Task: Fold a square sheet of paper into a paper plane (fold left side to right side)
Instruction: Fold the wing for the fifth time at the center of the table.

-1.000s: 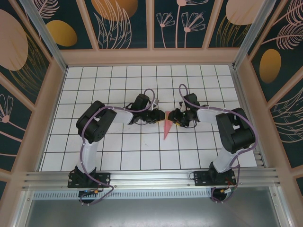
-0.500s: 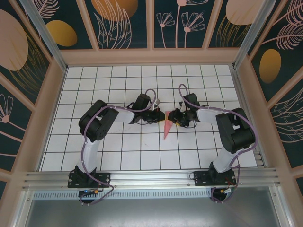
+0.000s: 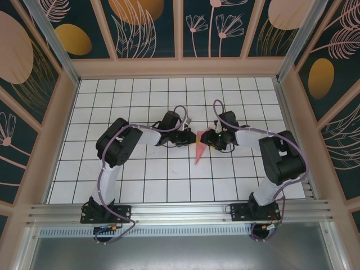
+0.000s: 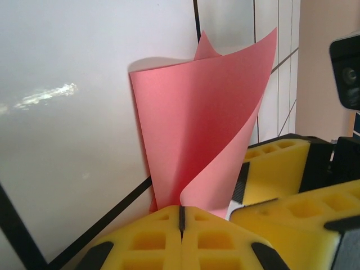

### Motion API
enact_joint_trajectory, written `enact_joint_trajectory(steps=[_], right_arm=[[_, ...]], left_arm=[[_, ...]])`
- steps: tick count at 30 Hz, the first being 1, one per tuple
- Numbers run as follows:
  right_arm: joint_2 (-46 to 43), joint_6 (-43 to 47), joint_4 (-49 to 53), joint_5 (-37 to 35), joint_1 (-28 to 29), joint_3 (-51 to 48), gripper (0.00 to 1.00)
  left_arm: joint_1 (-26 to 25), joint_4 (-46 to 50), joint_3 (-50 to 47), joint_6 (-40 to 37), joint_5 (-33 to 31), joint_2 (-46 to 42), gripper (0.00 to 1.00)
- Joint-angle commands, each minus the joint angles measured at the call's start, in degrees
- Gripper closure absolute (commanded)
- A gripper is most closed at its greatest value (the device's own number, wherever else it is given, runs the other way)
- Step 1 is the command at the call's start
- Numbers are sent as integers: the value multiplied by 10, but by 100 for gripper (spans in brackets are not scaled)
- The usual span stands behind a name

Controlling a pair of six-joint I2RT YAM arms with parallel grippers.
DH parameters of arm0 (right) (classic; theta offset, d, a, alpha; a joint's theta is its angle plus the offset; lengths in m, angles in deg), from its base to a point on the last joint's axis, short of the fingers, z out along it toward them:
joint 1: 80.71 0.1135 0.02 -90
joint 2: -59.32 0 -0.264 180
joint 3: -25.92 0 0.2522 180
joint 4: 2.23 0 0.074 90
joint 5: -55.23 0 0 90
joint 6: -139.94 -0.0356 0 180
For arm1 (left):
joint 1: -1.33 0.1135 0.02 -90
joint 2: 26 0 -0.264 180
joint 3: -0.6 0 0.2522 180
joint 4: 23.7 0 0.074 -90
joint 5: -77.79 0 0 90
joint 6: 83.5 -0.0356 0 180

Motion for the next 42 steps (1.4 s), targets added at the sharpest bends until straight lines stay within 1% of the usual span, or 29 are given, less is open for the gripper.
enact_joint_trajectory(steps=[1, 4, 7, 10, 18, 30, 37, 42], right_arm=[[-44, 15, 12, -17, -13, -13, 56], [-61, 11, -8, 2, -17, -19, 63], [-55, -7, -55, 40, -16, -30, 70], [-37, -21, -87, 59, -11, -31, 74], [-1, -22, -103, 52, 2, -20, 74], [31, -8, -76, 13, 1, -6, 75], [33, -5, -73, 9, 2, -5, 74], [13, 4, -66, 16, 0, 5, 74]], left_arm=[[0, 23, 11, -24, -18, 24, 96], [0, 31, 12, -28, -25, 24, 97], [0, 38, 13, -32, -33, 25, 98], [0, 45, 15, -37, -41, 27, 99], [0, 59, 19, -46, -55, 33, 100], [0, 87, 29, -62, -83, 43, 100], [0, 92, 29, -64, -94, 51, 100], [0, 95, 26, -67, -102, 50, 100]])
